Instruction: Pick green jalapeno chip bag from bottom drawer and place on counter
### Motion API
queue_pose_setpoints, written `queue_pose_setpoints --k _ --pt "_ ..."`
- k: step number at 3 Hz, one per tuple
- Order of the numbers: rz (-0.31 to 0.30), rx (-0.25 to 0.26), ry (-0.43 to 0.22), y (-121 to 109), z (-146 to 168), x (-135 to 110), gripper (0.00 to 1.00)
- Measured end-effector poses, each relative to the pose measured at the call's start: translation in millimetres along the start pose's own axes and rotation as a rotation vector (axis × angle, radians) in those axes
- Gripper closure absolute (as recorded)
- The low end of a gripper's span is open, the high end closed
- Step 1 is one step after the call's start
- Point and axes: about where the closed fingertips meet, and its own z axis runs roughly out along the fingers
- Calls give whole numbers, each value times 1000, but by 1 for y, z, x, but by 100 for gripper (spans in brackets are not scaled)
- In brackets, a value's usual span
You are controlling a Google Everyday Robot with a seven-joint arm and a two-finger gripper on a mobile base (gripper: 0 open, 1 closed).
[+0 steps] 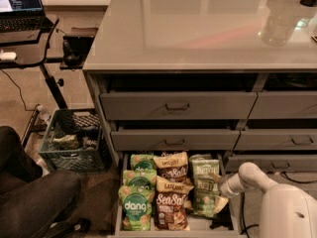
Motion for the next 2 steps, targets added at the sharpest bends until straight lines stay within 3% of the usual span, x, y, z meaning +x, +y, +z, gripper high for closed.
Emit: queue_pose_setpoints --k 2 --pt "-35 9 16 -2 21 2 0"
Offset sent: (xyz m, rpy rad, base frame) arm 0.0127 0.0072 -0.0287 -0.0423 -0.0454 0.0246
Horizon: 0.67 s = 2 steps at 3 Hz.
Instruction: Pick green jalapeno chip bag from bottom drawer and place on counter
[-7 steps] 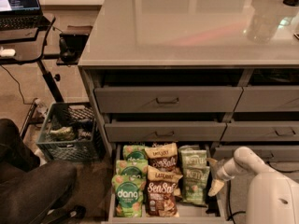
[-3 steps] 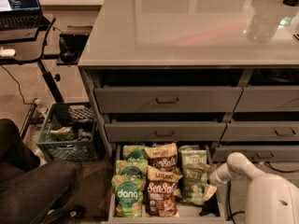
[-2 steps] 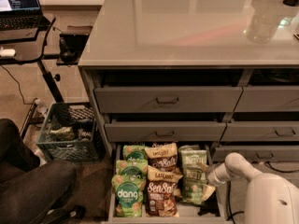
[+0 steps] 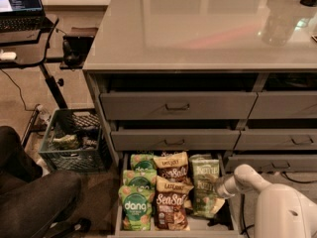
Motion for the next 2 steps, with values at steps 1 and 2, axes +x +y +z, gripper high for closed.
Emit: queue_pose_setpoints --k 1,2 --pt "0 0 0 0 0 0 19" --pt "0 0 0 0 0 0 42"
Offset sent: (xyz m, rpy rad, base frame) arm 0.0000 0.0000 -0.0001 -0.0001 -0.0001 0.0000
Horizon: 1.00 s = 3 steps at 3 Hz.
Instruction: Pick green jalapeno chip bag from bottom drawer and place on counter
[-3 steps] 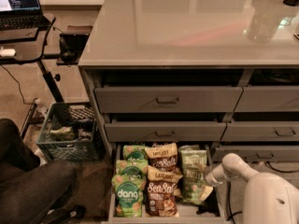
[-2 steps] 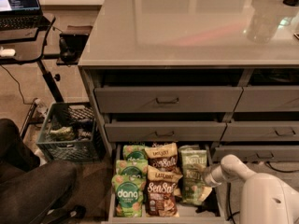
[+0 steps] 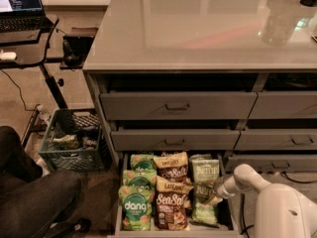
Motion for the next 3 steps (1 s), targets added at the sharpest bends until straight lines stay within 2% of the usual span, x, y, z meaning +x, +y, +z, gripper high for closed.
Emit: queue_pose_setpoints --k 2,3 --pt "0 0 0 0 0 0 88" --pt "0 0 0 0 0 0 100"
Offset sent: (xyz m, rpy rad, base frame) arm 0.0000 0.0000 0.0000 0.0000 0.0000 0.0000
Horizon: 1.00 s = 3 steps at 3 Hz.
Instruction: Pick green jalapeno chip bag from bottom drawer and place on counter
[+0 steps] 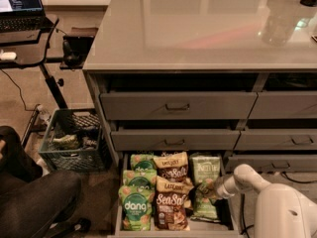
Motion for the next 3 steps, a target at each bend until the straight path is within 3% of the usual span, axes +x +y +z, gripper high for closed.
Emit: queue_pose_setpoints --k 1,2,3 --pt "-5 -1 5 9 -2 -6 100" --pt "-46 57 20 7 -29 -20 100" --pt "-144 126 29 1 -78 -65 100"
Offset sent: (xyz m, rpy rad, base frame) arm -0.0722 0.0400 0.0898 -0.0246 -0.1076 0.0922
